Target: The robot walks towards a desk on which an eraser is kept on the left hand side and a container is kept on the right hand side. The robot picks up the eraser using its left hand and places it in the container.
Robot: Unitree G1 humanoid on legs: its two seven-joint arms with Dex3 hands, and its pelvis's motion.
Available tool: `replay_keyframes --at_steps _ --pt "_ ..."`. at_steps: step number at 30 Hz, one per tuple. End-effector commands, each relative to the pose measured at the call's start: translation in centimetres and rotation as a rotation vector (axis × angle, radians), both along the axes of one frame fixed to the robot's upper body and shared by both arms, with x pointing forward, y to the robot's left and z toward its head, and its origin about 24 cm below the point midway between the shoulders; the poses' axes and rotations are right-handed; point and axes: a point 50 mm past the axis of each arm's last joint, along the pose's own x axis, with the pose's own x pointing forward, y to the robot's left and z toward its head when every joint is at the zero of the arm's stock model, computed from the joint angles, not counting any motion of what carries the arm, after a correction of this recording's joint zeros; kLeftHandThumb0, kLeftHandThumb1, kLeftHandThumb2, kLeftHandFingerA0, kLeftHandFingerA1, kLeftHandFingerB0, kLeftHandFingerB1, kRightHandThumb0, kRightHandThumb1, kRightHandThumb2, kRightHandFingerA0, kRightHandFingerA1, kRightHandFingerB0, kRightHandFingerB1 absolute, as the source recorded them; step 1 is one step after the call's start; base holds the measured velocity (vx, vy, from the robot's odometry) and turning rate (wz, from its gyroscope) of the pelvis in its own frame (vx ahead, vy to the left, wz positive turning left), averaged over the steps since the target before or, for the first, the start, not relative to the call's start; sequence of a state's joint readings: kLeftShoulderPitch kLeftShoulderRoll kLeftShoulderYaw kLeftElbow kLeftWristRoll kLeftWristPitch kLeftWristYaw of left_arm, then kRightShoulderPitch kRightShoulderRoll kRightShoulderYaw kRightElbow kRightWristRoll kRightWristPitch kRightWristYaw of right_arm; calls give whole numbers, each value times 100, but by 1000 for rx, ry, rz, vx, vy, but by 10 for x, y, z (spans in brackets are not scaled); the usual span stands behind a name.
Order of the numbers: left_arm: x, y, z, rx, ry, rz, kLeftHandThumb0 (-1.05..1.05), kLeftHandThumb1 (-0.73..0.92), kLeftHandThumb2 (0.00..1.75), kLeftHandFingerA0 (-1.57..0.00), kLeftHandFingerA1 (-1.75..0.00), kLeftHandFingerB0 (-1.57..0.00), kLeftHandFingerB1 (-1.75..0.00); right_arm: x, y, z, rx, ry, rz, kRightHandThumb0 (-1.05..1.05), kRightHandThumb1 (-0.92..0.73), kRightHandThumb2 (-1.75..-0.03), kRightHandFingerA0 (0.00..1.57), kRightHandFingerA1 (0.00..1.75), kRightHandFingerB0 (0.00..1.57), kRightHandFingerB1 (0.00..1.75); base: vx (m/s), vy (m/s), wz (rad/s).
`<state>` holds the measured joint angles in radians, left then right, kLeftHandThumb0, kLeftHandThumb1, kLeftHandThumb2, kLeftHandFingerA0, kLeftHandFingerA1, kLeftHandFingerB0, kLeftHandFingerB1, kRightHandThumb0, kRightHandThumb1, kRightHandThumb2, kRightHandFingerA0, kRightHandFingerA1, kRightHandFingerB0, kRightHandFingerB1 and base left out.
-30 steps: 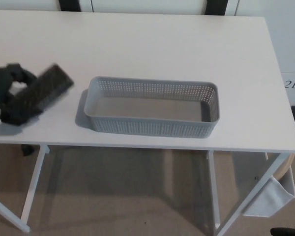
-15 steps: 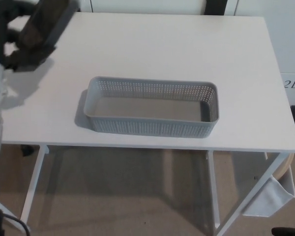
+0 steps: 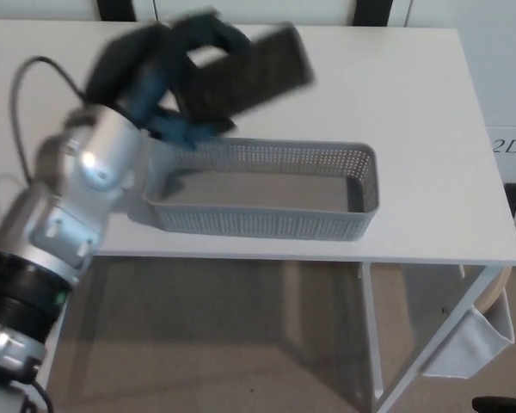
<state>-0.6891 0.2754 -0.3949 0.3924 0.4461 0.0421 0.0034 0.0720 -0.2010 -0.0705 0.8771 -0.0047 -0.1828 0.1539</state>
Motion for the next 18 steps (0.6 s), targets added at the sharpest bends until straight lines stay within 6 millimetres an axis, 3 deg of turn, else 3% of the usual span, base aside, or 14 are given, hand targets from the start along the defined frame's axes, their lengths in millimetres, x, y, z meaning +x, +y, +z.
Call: replay_keyframes --at_steps 1,3,5,6,7,8,9,11,12,13,14,15,16,18 --pt "-5 -19 -12 139 -48 -79 -26 73 64 -87 -154 -60 -47 5 -5 4 -19 2 4 -23 -45 -53 78 58 54 49 0 0 0" --pt "-7 -25 -18 168 -40 -99 -22 74 64 -77 -158 -71 -89 6 -4 4 -18 -6 11 -24 -44 -52 78 59 55 51 0 0 0" --pt "-8 -27 -23 191 -17 -108 -25 73 65 -74 -154 -70 -86 6 -4 5 -21 -9 20 -26 -44 -52 77 59 55 51 0 0 0" --pt "-9 -27 -28 196 -14 -116 -24 77 61 -67 -167 -54 -126 6 -5 5 -31 -8 25 -34 -37 -64 74 64 53 57 0 0 0" --pt "-9 -27 -30 197 -14 -114 -39 61 85 -98 -138 -65 -114 6 -5 5 -39 -4 28 -34 -37 -65 75 64 53 57 0 0 0" --pt "-8 -27 -29 198 -18 -114 -39 61 85 -98 -138 -65 -114 8 -5 6 -39 -7 28 -34 -37 -65 75 64 53 57 0 0 0" --pt "-8 -27 -29 206 -17 -118 -27 77 62 -73 -167 -62 -78 9 -5 7 -38 -9 27 -34 -37 -64 75 64 53 57 0 0 0" --pt "-7 -25 -31 256 -15 -117 -32 75 65 -86 -142 -64 -48 10 -5 7 -43 -9 29 -34 -37 -64 75 64 53 56 0 0 0" --pt "-5 -24 -32 256 36 -112 -51 71 62 -73 -104 -41 -34 12 -5 8 -43 -10 28 -26 -44 -53 78 58 56 50 0 0 0" --pt "-5 -22 -33 299 77 -118 -74 75 63 -29 -53 -15 -27 12 -5 8 -38 -11 26 -25 -45 -53 78 58 56 50 0 0 0" --pt "-6 -20 -35 369 103 -111 -98 65 102 0 -2 0 -6 13 -5 8 -36 -10 27 -24 -45 -53 77 58 55 49 0 0 0" --pt "-8 -17 -36 397 124 -108 -103 65 105 0 0 0 -2 13 -4 8 -39 -8 33 -24 -46 -53 77 58 55 49 0 0 0" --pt "-9 -16 -36 397 147 -109 -101 81 63 0 0 0 0 13 -4 8 -46 -7 41 -25 -45 -53 78 57 54 49 0 0 0" --pt "-9 -15 -35 408 171 -109 -104 83 65 0 0 0 0 13 -5 9 -41 -12 41 -24 -45 -53 79 58 54 49 0 0 0"
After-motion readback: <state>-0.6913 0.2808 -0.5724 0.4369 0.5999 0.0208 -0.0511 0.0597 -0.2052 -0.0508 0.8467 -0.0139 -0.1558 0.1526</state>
